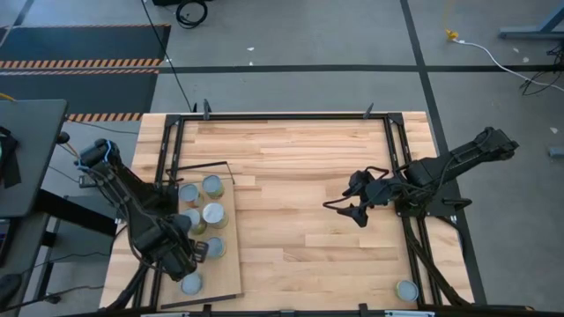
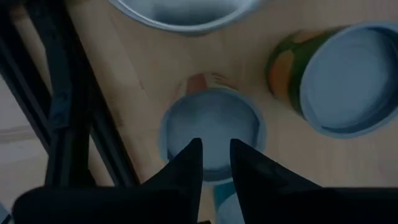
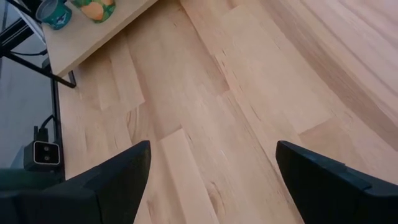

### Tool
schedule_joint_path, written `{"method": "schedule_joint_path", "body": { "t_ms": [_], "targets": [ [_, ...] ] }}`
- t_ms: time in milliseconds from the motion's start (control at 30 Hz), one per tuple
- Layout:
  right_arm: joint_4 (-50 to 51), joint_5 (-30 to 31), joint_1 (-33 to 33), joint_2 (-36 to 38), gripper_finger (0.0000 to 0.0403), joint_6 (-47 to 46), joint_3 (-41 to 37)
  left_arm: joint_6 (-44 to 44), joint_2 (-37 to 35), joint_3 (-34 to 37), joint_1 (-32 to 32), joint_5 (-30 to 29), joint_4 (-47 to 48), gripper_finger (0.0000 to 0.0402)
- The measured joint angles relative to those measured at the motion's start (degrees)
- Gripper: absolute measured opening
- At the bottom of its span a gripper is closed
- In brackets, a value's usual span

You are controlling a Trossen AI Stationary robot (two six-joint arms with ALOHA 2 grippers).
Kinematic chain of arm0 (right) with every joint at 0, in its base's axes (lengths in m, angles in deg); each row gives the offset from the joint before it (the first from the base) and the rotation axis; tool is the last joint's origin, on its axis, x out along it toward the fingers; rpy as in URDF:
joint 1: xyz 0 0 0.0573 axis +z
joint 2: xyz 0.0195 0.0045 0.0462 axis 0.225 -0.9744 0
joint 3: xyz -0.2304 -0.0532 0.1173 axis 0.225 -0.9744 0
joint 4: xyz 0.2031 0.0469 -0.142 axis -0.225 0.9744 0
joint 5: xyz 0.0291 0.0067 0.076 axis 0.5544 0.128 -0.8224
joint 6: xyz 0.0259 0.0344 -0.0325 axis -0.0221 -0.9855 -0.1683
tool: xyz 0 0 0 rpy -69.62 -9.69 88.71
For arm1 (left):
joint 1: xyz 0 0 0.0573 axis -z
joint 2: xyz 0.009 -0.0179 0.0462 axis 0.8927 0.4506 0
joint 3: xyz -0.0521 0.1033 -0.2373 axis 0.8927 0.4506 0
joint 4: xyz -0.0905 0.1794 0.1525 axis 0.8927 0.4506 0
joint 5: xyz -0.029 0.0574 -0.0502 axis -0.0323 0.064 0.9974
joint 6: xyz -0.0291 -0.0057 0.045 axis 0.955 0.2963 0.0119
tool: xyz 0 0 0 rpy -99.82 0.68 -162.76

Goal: Pick and place cans onto a shelf
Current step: Adjust the white can on the shelf

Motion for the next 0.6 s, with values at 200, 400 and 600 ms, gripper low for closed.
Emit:
{"method": "schedule_joint_path", "body": {
  "t_ms": [200, 400, 600],
  "targets": [
    [-0.04, 0.32, -1.34, 0.0, 0.0352, 0.68, 0.0, -0.49, 1.33, 0.0, 0.11, 0.02, 0.91, 0.0086],
    [-0.06, 0.41, -1.49, 0.0, 0.0352, 1.27, 0.0, -2.51, 4.24, 0.0, -0.12, -1.37, -1.93, 0.0086],
    [-0.07, -0.3, -1.46, 0.0, 0.0352, 0.68, 0.0, -3.59, 4.9, 0.0, -0.73, -1.51, -2.63, 0.0086]
  ]
}}
